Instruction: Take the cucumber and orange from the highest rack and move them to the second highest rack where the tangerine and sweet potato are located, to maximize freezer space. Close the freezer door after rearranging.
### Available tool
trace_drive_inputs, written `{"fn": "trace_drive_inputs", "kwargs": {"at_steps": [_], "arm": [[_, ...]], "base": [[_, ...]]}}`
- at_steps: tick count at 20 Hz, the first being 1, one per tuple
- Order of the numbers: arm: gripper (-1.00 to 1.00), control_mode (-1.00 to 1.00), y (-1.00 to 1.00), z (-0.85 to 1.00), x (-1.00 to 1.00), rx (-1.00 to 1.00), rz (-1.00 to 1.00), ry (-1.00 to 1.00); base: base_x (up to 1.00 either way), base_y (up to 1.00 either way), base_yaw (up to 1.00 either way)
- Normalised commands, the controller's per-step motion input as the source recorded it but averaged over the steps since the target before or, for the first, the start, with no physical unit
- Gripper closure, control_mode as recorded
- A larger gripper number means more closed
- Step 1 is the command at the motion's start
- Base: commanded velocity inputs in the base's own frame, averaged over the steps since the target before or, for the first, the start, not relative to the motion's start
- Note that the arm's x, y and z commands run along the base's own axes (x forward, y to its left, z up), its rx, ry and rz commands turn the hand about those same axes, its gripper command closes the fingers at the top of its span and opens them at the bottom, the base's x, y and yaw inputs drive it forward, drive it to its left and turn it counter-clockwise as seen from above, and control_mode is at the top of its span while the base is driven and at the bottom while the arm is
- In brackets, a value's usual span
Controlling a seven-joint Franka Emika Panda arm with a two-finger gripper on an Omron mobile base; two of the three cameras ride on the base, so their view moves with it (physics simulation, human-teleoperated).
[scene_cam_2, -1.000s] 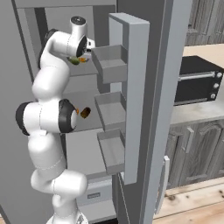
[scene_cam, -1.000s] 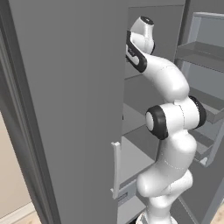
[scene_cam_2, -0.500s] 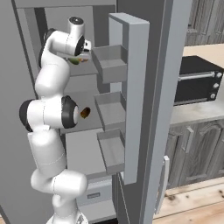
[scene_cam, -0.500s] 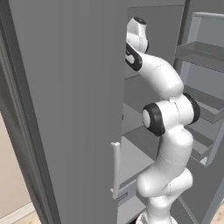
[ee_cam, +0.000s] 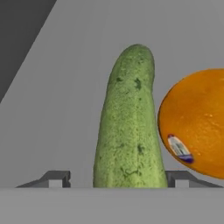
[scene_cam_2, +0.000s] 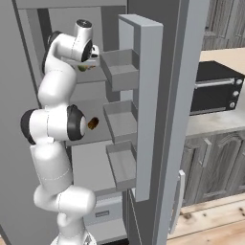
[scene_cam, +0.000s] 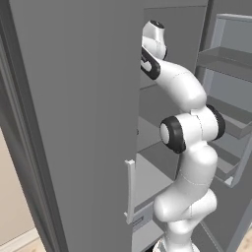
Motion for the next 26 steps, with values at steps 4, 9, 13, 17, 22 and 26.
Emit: {"fn": "trace_drive_inputs", "kwargs": {"at_steps": [4, 9, 13, 17, 22, 26], "arm": [[1.00, -1.00, 0.05, -0.22, 0.00, -0.02, 0.06, 0.13], [1.00, -1.00, 0.00, -0.24, -0.15, 0.03, 0.00, -0.11], [1.00, -1.00, 0.00, -0.44, -0.47, 0.00, 0.00, -0.32], [1.00, -1.00, 0.00, -0.55, -0.58, 0.00, 0.00, -0.17], [1.00, -1.00, -0.14, -0.26, -0.85, 0.11, 0.00, -0.07], [1.00, -1.00, -0.36, 0.00, -1.00, 0.15, 0.00, 0.00]], "base": [[0.00, 0.00, 0.00], [0.00, 0.00, 0.00], [0.00, 0.00, 0.00], [0.00, 0.00, 0.00], [0.00, 0.00, 0.00], [0.00, 0.00, 0.00]]}}
